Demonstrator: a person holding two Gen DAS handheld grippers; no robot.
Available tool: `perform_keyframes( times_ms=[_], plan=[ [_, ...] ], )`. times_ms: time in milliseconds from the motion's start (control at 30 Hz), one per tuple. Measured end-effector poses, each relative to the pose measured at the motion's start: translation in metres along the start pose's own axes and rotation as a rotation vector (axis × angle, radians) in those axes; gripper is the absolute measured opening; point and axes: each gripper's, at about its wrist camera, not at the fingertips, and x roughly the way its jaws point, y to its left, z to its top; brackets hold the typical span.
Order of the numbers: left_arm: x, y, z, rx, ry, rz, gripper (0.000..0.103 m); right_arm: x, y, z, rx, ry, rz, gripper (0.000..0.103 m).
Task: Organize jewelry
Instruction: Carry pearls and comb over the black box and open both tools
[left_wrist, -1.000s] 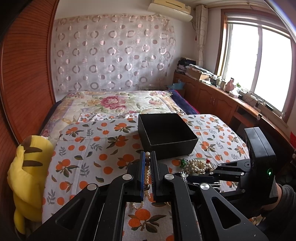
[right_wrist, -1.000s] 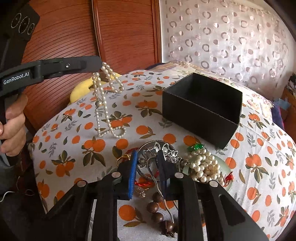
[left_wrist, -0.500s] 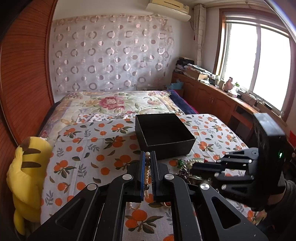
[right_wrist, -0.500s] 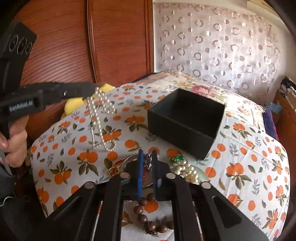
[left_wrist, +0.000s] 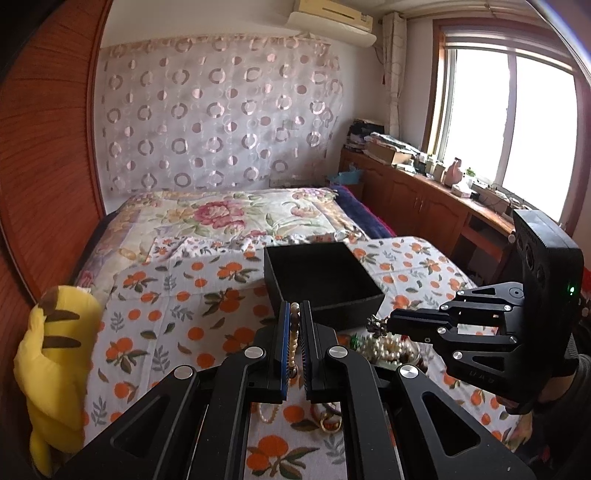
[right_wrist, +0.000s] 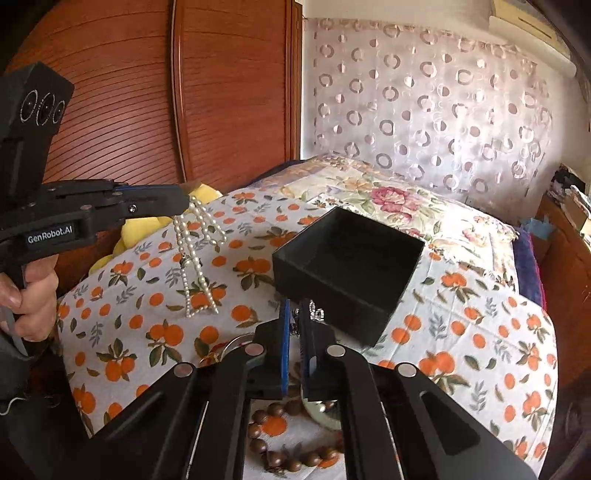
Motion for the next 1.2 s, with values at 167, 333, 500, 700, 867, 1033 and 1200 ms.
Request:
perform_keyframes(
  times_ms=[167,333,500,700,867,1033,1200],
  plan=[
    [0.0,-0.003,0.019,0.003,-0.027,-0.013,0.005,-0.008,-0.013,0.012,0.002,-0.024,-0.012,0.005],
    [0.004,-0.008,0.042,0.009,-0.044,-0.028,0.005,-0.013,-0.026,0.027,0.006,-0.048,-0.036,0.005],
    [0.007,-0.017,0.072,0.03,-0.072,-0.021,0.005,-0.014,-0.039,0.033,0.011,-0.056,-0.056,0.005],
    [0.021,-0.021,0.103,0.041,-0.083,-0.006,0.005,-0.009,-0.051,0.043,0.026,-0.065,-0.053,0.005],
    [0.046,-0.022,0.115,0.04,-0.048,-0.001,0.005,-0.006,-0.058,0.053,0.035,-0.081,-0.038,0.005],
    [0.068,-0.019,0.111,0.03,-0.003,0.02,0.005,0.003,-0.057,0.06,0.031,-0.085,-0.015,0.005],
    [0.069,-0.008,0.097,0.005,0.009,0.028,0.017,0.018,-0.053,0.066,0.017,-0.078,0.0,0.005]
  ],
)
